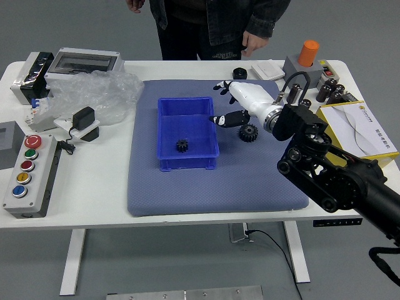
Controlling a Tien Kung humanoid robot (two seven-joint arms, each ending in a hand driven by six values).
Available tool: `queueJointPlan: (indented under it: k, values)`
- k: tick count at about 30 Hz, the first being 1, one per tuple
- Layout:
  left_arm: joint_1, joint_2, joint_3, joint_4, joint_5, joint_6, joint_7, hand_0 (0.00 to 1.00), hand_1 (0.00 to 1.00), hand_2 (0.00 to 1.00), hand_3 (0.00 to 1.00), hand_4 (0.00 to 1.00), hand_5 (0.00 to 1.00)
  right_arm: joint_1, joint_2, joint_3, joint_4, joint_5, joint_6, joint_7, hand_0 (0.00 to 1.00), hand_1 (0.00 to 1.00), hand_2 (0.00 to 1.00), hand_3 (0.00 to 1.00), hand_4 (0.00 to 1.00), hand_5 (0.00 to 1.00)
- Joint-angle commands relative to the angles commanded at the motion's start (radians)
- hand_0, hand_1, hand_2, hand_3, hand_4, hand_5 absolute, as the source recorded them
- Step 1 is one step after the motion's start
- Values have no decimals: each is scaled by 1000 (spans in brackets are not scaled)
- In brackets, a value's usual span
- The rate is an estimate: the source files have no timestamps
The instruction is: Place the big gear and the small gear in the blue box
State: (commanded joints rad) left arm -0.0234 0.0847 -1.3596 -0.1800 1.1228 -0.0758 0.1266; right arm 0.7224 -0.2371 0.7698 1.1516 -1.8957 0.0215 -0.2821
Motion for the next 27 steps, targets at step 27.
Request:
queueJointPlan:
  k: [27]
  values:
    - [-3,1,-2,0,2,0,1,730,679,712,712,454,19,104,43,-108,-384,59,117,-25,743,694,835,867,828,408]
